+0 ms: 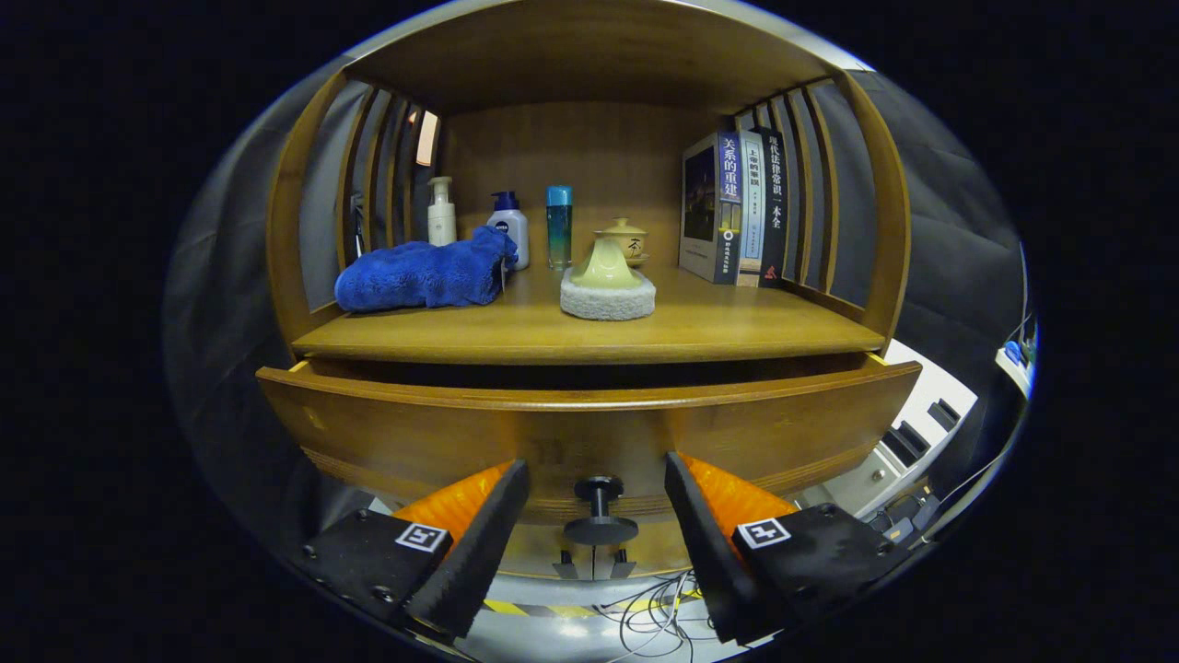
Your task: Pull open the drawer, take out the items inside it, and place them on the countertop above the cabinet.
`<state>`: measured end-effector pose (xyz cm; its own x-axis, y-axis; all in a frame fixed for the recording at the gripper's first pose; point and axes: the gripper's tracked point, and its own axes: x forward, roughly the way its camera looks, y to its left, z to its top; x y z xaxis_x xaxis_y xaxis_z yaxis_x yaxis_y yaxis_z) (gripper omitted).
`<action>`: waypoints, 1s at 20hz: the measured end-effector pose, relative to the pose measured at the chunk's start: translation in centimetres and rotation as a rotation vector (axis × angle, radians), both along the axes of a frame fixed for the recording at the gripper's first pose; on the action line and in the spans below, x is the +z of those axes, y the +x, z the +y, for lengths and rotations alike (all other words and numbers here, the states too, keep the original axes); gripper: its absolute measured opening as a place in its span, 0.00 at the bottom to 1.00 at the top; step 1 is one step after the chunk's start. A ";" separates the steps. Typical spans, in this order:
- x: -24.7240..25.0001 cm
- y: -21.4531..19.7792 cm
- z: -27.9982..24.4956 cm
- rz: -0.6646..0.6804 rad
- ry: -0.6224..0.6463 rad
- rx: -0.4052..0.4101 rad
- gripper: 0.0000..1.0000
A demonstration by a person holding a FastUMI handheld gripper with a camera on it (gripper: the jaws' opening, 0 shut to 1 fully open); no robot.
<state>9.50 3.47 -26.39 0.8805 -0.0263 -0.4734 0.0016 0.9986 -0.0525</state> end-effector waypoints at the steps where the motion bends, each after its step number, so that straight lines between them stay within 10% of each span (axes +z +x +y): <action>1: 0.0 0.5 0.0 0.001 0.003 -0.001 0.99; 12: -0.3 2.8 -0.5 0.000 0.002 0.003 0.98; 20: 11.7 2.6 -3.3 -0.152 0.026 -0.001 0.99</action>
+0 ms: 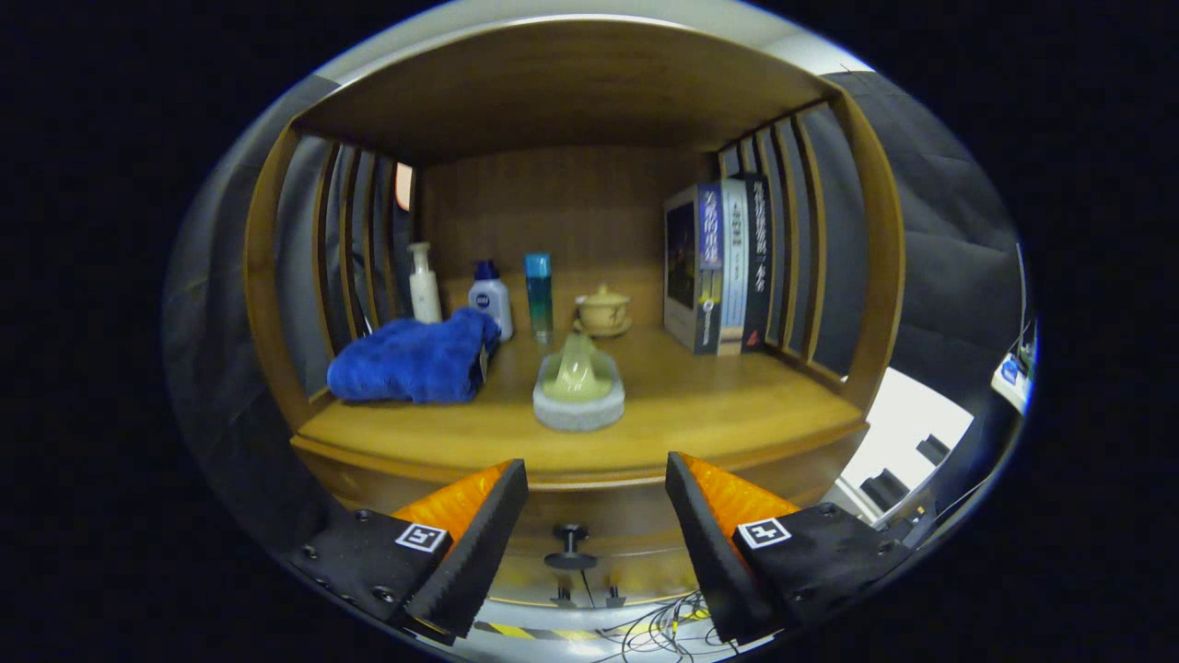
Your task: Pull open the drawer, take out the items inside it, and place them on the countertop above the cabinet.
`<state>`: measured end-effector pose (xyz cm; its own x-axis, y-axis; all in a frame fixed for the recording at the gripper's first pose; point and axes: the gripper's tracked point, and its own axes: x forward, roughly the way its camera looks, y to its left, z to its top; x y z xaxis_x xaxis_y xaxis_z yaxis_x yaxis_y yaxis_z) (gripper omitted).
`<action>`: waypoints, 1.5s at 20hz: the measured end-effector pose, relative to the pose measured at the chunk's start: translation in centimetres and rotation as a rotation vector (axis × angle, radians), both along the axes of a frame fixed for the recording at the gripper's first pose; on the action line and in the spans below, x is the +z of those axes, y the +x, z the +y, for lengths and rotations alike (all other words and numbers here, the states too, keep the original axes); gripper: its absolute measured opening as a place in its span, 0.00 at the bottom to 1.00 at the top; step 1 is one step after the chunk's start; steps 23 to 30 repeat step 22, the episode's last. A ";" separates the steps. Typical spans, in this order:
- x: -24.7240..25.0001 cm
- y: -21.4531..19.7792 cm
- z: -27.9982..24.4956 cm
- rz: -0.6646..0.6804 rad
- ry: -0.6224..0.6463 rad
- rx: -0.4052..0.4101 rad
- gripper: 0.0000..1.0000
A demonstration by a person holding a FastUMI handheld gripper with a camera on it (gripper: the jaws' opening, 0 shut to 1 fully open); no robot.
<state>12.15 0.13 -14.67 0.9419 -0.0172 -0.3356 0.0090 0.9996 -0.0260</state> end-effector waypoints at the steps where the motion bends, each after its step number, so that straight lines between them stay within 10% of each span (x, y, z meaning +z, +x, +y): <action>1: 2.2 -0.1 -0.6 -0.028 -0.012 0.000 0.98; 14: 28.3 -6.4 -6.0 -0.282 -0.018 -0.008 0.98; 30: 30.2 -7.5 -5.5 -0.299 -0.049 0.005 0.98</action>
